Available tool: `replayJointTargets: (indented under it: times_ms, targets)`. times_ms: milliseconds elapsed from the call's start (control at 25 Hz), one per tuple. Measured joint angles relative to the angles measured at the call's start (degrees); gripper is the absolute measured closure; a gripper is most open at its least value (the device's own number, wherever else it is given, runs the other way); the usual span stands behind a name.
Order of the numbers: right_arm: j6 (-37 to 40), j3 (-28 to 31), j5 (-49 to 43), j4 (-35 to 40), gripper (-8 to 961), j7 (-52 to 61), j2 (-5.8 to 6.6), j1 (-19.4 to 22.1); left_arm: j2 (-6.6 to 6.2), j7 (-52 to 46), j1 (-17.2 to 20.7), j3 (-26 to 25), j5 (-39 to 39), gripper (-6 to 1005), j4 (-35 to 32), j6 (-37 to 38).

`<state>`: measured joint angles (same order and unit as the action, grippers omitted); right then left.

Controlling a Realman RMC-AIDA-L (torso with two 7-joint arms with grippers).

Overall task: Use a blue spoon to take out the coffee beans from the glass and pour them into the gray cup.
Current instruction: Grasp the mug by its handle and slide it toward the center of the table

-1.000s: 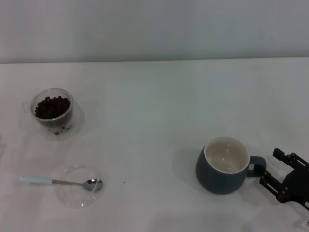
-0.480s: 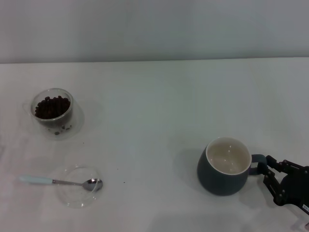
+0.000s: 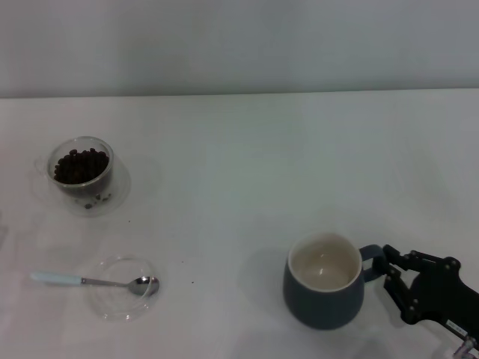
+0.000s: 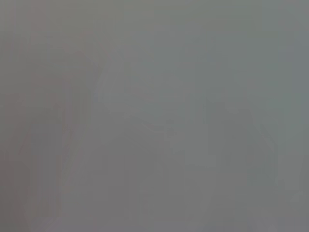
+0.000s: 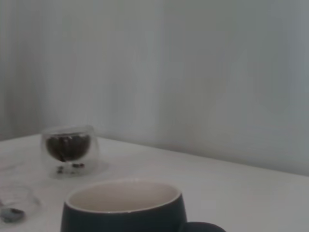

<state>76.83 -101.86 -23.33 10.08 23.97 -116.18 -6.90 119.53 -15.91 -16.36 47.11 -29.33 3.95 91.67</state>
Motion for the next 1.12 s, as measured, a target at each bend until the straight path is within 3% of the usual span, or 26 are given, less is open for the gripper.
replayJointTargets:
  times_ms: [560,840,1120]
  targets:
    - [-0.4,-5.07,0.54,4.66,793,2.43,-0.01,-0.18,-0.09,0.0,0.02,0.0,-0.12,112,-0.15,0.0]
    - [-3.12,-13.65,6.78,7.91,793,1.89,-0.01,-0.26,-0.09,0.0,0.02,0.07,-0.12,111,-0.25,0.0]
    - [-4.62,-16.88,7.37,10.67,792,1.78,-0.01,-0.35,-0.09,0.0,0.04,0.09,-0.12,111,-0.06,0.0]
